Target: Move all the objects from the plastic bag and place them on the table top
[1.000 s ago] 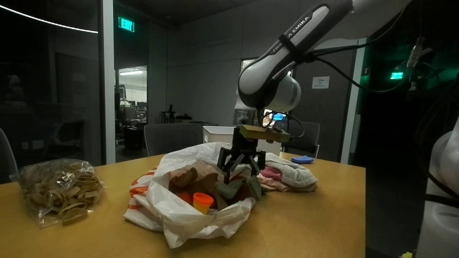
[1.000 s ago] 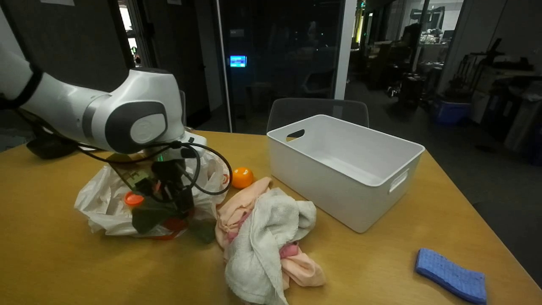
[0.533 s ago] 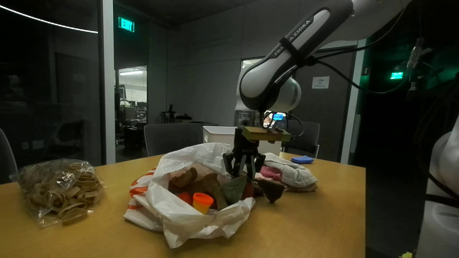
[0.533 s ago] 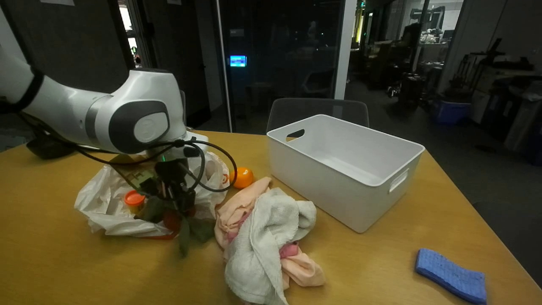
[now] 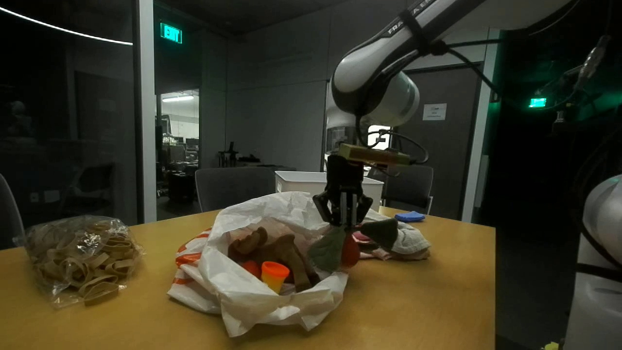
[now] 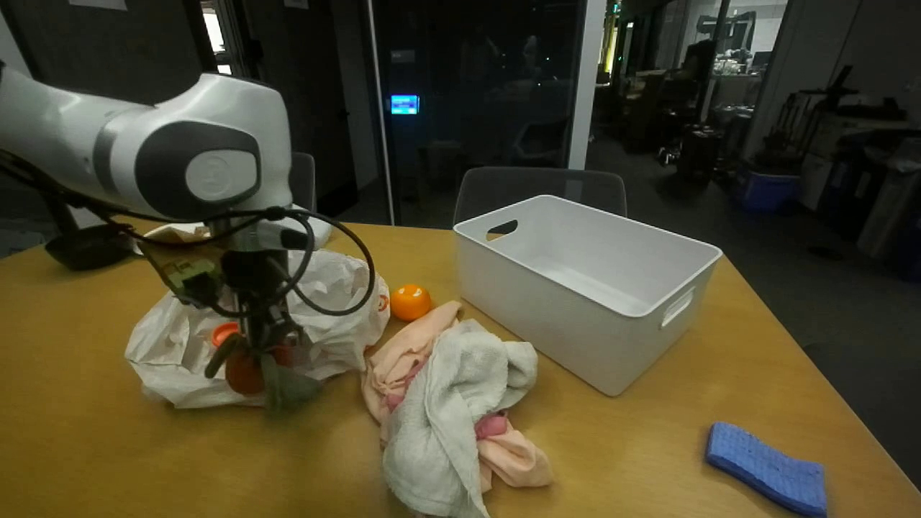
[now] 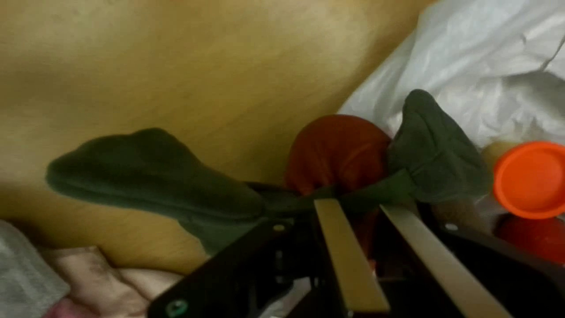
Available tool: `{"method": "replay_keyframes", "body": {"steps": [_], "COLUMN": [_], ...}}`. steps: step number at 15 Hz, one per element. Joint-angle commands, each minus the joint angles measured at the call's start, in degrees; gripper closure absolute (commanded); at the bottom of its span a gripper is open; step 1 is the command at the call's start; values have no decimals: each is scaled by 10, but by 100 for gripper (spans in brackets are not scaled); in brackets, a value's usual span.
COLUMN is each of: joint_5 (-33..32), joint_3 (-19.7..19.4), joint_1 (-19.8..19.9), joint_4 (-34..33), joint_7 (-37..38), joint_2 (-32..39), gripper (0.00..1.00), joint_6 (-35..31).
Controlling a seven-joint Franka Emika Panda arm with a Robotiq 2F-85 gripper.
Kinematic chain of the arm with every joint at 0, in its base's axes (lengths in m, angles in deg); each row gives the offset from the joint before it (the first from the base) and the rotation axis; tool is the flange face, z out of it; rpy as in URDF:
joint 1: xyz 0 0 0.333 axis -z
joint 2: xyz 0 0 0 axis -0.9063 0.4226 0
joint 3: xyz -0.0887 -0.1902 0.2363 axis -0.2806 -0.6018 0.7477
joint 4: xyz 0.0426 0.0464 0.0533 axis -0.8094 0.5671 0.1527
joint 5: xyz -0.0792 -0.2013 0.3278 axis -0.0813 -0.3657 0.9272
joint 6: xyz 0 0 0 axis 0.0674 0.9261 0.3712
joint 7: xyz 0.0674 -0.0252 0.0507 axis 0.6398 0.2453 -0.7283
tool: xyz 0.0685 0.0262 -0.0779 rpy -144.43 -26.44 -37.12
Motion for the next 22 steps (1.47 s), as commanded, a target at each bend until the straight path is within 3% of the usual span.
{"method": "replay_keyframes", "body": {"steps": [1, 5, 11, 14, 18, 19, 20, 22], "joint_5": [-13, -143, -293, -332, -340, -337, -335, -325], "joint_3": [6, 28, 22, 8, -17, -21, -25, -27], "joint_1": [13, 56, 135, 169, 183, 184, 184, 178], "joint_4": [4, -7, -1, -5, 49, 57, 61, 73], "joint_7": [57, 105, 172, 220, 252, 257, 259, 261], "joint_2": [-90, -147, -144, -89, -60, -53, -48, -59], "gripper": [90, 91, 90, 90, 89, 59, 58, 45], "joint_6": [113, 133, 37, -31, -122, -141, -155, -175]}}
